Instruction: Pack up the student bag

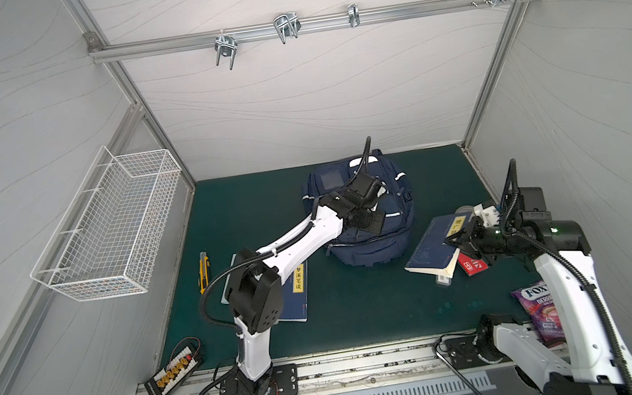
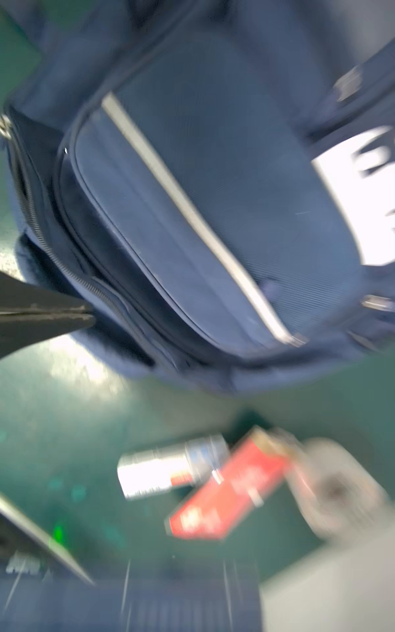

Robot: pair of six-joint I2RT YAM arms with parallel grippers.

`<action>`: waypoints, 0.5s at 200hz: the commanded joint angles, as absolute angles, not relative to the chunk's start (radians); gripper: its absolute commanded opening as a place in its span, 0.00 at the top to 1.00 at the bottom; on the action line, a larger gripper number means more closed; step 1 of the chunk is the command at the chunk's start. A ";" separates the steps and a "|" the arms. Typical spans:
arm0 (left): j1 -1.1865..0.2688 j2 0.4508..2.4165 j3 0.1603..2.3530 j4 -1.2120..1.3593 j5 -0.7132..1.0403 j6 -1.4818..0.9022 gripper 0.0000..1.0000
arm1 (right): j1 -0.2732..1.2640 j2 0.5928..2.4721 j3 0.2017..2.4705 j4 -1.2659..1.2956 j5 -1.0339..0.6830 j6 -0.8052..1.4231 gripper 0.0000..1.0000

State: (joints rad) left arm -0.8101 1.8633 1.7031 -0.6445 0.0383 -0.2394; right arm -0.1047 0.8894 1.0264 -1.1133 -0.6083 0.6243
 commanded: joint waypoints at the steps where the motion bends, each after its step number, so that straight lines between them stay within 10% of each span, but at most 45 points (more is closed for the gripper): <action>1: -0.811 1.875 1.695 -0.606 -0.015 -0.197 1.00 | -0.109 0.892 1.014 -1.068 -0.662 0.649 1.00; 38: -0.769 2.090 1.879 -0.769 -0.103 -0.130 0.24 | -0.106 0.891 1.001 -1.060 -0.677 0.647 1.00; 100: -0.765 2.193 1.830 -0.683 -0.182 -0.014 0.18 | -0.106 0.885 1.005 -1.089 -0.671 0.637 1.00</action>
